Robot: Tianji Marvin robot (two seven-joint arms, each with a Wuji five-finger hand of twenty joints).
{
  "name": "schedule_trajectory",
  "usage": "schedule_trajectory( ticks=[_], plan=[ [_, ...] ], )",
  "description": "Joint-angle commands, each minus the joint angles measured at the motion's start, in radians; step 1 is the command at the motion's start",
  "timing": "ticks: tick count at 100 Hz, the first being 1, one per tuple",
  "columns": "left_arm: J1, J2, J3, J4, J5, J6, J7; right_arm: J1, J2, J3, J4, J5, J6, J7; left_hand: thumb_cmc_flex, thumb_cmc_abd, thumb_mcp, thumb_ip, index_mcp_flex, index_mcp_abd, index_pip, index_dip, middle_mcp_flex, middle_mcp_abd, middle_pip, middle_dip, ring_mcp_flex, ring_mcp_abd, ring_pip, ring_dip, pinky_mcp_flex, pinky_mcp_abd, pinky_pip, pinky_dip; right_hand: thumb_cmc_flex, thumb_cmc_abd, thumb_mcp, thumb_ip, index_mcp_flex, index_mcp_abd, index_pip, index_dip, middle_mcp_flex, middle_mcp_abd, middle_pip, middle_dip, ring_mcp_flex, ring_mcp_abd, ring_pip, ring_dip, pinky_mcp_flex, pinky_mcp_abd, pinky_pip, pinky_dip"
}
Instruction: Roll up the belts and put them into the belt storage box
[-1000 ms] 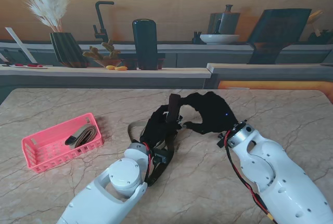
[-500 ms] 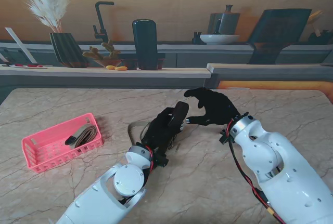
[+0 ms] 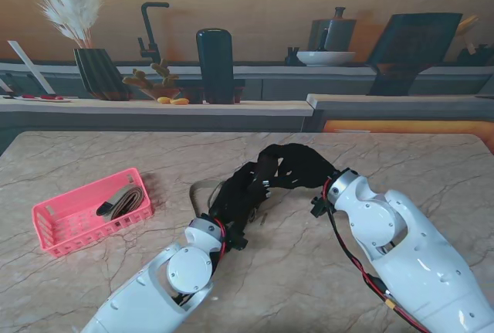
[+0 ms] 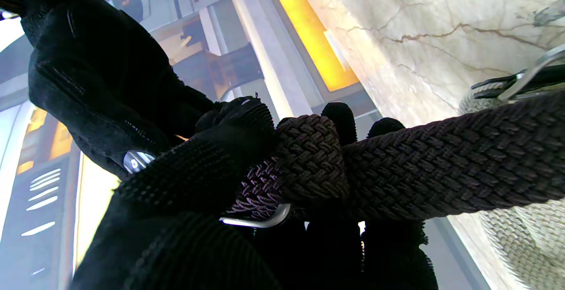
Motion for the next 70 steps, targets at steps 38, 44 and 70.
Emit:
schedule_trajectory(
  ticks=[38,44,70],
  plan=[
    [-0.003,-0.006,-0.006,-0.009,-0.039,0.004,-0.022,-0.001,-0.047,-0.001,-0.015,0.017,0.015,-0.126,-0.182,0.067,0.091,0.06,0.029,-0.045,-0.131,-0.126,-0.1,-0.01,0.069,-0.127,-0.119,-0.014,0.015,-0.153,-0.148,0.025,-0.046,-0.015,0.166,0.011,0.188,-0.049,0.287,-0.252,0.336,-0.132,0.318,-0.046,0.0,0.022,0.222,0.011,0.107,0.069,0.09,-0.011,0.113,0.027],
    [-0.003,-0.005,-0.008,-0.009,-0.052,0.011,-0.033,-0.014,-0.05,0.02,-0.043,-0.007,0.013,-0.156,-0.209,0.07,0.069,0.058,0.028,-0.053,-0.162,-0.147,-0.116,-0.014,0.062,-0.155,-0.169,-0.001,-0.008,-0.165,-0.216,0.043,-0.068,-0.014,0.164,0.011,0.189,-0.048,0.287,-0.251,0.337,-0.132,0.321,-0.046,0.003,0.023,0.225,0.009,0.112,0.072,0.088,-0.003,0.113,0.027],
    [-0.002,0.001,-0.019,-0.014,-0.103,0.045,-0.079,-0.051,-0.049,0.098,-0.143,-0.133,-0.032,-0.235,-0.216,0.107,0.016,0.056,0.103,-0.064,-0.22,-0.185,-0.074,-0.009,0.023,-0.182,-0.197,0.008,-0.06,-0.205,-0.287,0.042,-0.11,-0.007,0.16,0.023,0.181,-0.039,0.279,-0.261,0.341,-0.13,0.319,-0.056,0.009,0.022,0.221,0.002,0.118,0.077,0.085,-0.007,0.113,0.024]
  ],
)
